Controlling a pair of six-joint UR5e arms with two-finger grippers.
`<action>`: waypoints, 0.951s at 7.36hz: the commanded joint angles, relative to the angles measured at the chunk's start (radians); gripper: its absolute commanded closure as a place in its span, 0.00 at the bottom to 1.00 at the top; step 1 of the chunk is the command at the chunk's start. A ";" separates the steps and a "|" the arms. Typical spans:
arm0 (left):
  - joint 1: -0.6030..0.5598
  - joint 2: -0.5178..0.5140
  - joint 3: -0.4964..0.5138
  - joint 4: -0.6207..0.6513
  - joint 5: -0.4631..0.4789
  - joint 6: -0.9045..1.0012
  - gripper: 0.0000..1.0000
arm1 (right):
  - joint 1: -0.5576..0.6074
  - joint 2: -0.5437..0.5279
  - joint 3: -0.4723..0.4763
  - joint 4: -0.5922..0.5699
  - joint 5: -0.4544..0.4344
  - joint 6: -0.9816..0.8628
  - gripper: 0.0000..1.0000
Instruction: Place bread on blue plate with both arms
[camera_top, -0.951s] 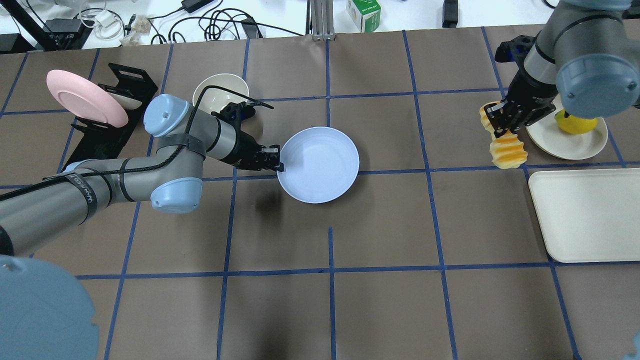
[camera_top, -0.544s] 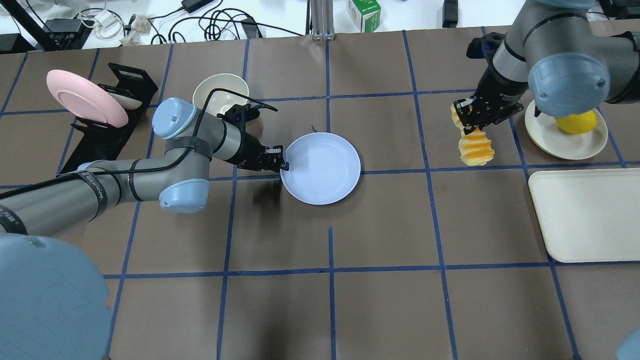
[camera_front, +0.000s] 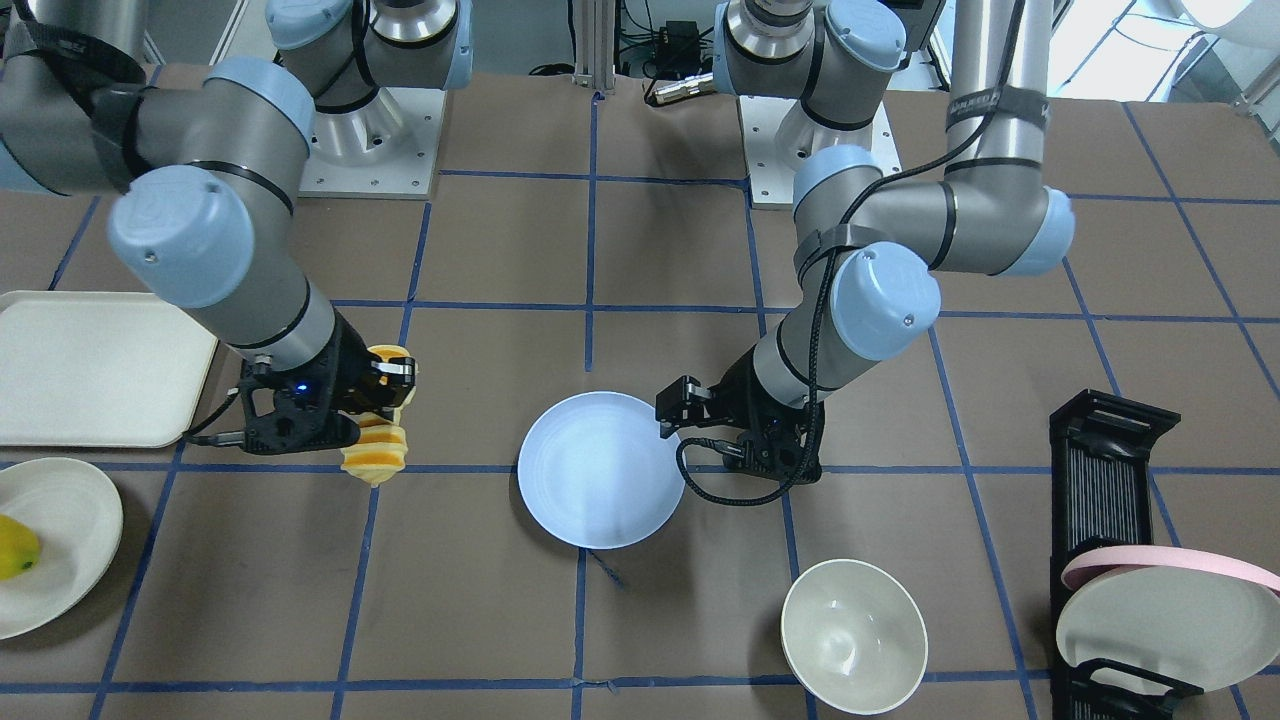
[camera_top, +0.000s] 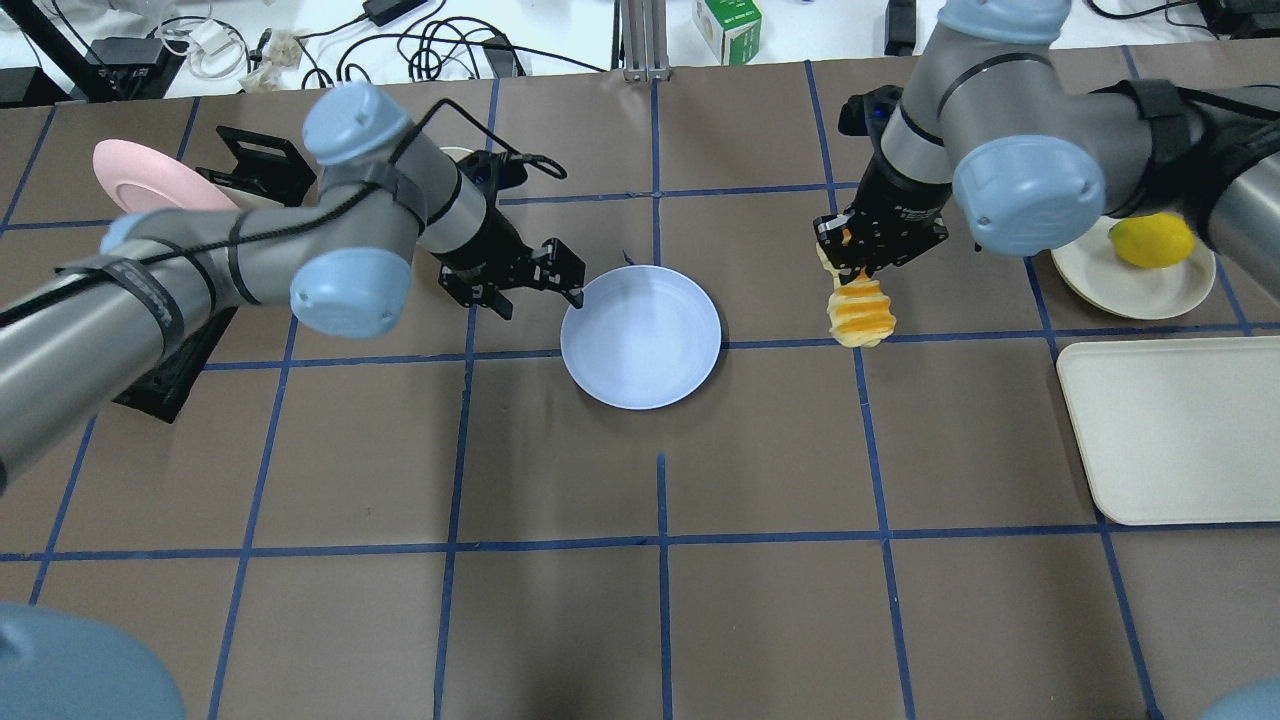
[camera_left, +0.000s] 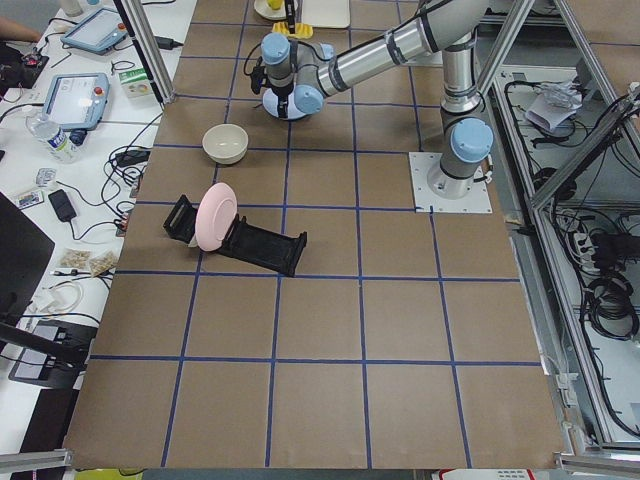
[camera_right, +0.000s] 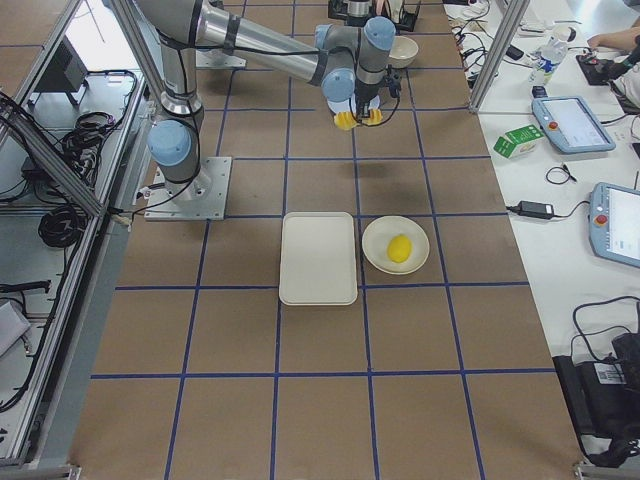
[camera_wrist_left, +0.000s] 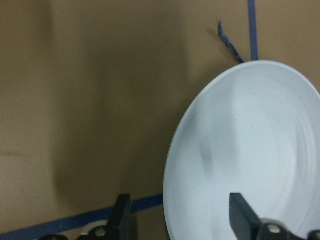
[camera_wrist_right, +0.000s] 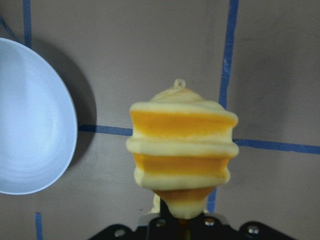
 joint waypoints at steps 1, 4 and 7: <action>0.001 0.077 0.236 -0.502 0.125 -0.016 0.00 | 0.124 0.059 -0.007 -0.107 0.002 0.164 1.00; 0.007 0.187 0.274 -0.511 0.127 -0.030 0.00 | 0.226 0.149 -0.075 -0.156 0.107 0.407 1.00; 0.015 0.224 0.262 -0.390 0.245 -0.034 0.00 | 0.314 0.250 -0.075 -0.251 0.106 0.476 0.88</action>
